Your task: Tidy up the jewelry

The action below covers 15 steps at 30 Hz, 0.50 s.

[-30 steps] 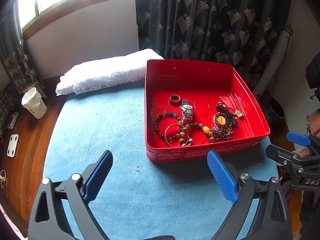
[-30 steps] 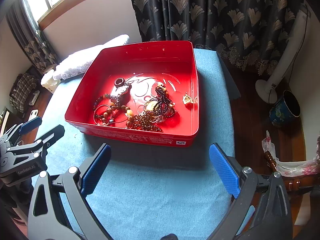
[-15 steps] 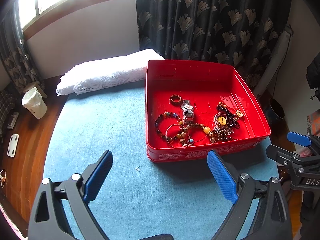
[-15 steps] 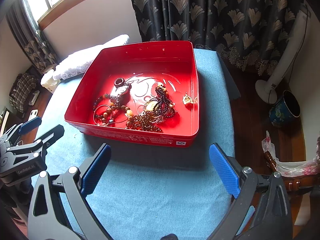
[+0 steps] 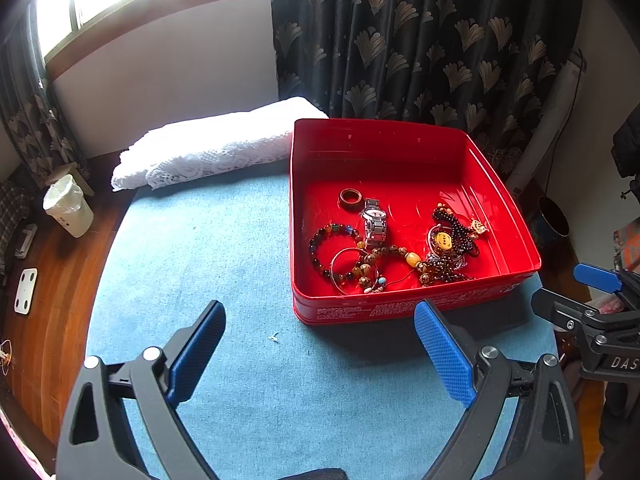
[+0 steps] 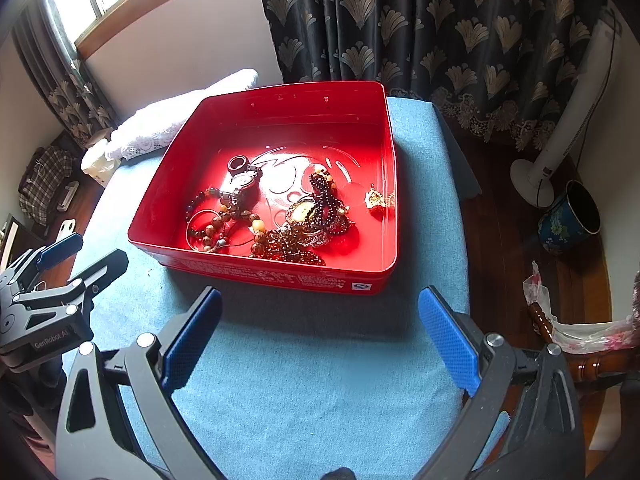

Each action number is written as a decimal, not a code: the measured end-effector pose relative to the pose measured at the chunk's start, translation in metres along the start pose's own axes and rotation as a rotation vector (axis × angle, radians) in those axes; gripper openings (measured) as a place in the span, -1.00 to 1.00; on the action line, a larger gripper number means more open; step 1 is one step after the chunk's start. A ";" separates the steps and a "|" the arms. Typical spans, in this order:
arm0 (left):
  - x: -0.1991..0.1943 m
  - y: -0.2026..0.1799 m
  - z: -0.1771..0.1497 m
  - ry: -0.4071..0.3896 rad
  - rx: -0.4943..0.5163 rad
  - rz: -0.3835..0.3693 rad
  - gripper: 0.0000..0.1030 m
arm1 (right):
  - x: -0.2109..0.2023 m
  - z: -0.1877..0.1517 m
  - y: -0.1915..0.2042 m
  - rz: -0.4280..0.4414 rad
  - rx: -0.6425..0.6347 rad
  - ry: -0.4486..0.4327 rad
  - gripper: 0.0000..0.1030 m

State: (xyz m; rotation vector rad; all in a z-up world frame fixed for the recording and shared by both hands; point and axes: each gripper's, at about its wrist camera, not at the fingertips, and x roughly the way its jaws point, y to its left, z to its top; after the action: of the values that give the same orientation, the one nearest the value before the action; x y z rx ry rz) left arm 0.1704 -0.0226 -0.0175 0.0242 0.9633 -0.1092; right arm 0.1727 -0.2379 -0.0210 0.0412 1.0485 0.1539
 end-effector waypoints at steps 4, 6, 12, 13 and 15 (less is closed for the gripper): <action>0.000 0.000 0.000 -0.001 -0.001 -0.001 0.81 | 0.000 0.000 0.000 0.000 -0.001 0.000 0.85; 0.000 0.000 0.000 -0.001 -0.001 0.000 0.81 | 0.000 0.000 0.000 0.000 -0.001 -0.001 0.85; -0.001 -0.001 0.000 0.000 0.001 0.000 0.81 | 0.000 0.000 -0.001 -0.001 0.001 0.001 0.85; -0.001 -0.002 0.000 0.000 0.000 -0.001 0.81 | 0.000 0.000 -0.001 -0.001 0.000 0.001 0.85; -0.001 -0.003 0.000 0.000 0.000 0.001 0.81 | 0.000 0.000 -0.001 0.000 0.001 0.001 0.85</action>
State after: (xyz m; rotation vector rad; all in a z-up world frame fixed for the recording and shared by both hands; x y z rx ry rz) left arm 0.1697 -0.0253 -0.0165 0.0243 0.9632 -0.1084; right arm 0.1734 -0.2392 -0.0211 0.0417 1.0491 0.1535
